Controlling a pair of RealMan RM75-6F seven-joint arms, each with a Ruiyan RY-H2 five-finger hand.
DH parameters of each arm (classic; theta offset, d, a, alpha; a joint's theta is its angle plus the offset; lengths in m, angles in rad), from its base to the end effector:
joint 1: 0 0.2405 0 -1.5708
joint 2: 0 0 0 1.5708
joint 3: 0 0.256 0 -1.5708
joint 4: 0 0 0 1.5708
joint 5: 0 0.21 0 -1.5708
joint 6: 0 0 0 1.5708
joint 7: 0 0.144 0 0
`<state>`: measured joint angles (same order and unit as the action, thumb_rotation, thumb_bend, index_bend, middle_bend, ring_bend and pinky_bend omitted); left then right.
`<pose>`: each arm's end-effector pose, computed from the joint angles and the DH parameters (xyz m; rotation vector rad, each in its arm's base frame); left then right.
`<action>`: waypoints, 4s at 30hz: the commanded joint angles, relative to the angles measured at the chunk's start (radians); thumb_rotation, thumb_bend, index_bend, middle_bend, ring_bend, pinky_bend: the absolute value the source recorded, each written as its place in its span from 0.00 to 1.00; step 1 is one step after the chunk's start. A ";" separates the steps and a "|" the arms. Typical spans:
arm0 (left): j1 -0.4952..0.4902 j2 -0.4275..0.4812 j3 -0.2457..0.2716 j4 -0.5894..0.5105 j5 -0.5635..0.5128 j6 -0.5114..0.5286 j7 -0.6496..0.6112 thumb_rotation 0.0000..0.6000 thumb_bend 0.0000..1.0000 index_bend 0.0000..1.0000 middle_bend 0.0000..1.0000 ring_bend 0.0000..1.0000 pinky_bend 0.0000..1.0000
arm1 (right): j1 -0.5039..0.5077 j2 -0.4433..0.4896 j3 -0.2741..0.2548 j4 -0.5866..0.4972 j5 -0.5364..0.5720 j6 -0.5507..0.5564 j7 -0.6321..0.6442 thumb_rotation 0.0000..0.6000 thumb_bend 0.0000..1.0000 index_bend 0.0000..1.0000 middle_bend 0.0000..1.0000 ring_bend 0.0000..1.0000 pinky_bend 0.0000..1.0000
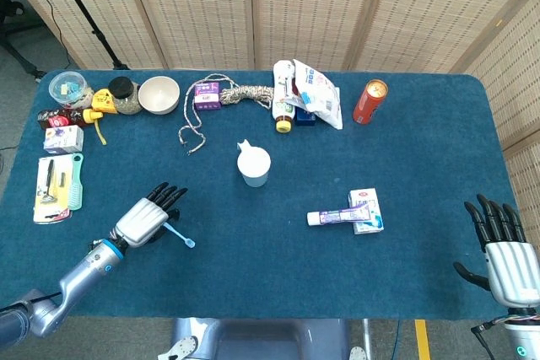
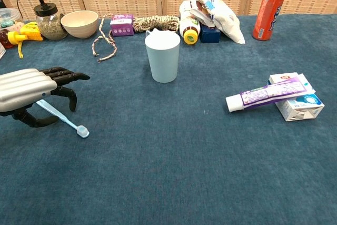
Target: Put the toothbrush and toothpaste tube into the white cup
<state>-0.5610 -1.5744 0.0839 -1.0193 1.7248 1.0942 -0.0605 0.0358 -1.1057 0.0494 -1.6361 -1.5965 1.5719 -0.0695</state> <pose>-0.2682 0.2930 -0.0160 -2.1560 -0.6463 -0.8051 -0.2981 -0.1649 0.1672 1.4076 -0.7855 0.9304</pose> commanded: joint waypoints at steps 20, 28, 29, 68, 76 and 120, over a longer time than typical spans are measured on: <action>0.018 -0.069 0.016 0.095 -0.005 0.056 0.002 1.00 0.39 0.48 0.00 0.00 0.00 | 0.002 0.004 -0.002 0.000 -0.001 -0.006 0.012 1.00 0.00 0.00 0.00 0.00 0.00; 0.015 -0.081 0.017 0.099 -0.011 0.054 0.004 1.00 0.45 0.56 0.00 0.00 0.00 | 0.003 0.005 -0.004 -0.001 -0.002 -0.007 0.017 1.00 0.00 0.00 0.00 0.00 0.00; 0.015 -0.080 0.017 0.098 -0.012 0.055 0.006 1.00 0.45 0.56 0.00 0.00 0.00 | 0.003 0.005 -0.003 -0.001 -0.002 -0.006 0.017 1.00 0.00 0.00 0.00 0.00 0.00; -0.163 0.291 -0.282 -0.715 -0.223 0.094 -0.506 1.00 0.47 0.57 0.00 0.00 0.00 | 0.018 -0.003 -0.010 0.002 0.005 -0.043 0.011 1.00 0.00 0.00 0.00 0.00 0.00; -0.260 0.187 -0.370 -0.644 -0.407 -0.078 -0.594 1.00 0.46 0.57 0.00 0.00 0.00 | 0.026 -0.006 0.000 0.009 0.033 -0.063 0.020 1.00 0.00 0.00 0.00 0.00 0.00; -0.370 -0.206 -0.438 -0.103 -0.555 -0.291 -0.687 1.00 0.46 0.44 0.00 0.00 0.00 | 0.055 -0.013 0.015 0.050 0.108 -0.134 0.057 1.00 0.00 0.00 0.00 0.00 0.00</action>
<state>-0.9305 -1.7782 -0.3542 -1.1248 1.1671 0.8017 -0.7482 0.0912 -1.1188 0.0647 -1.5860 -1.4885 1.4374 -0.0129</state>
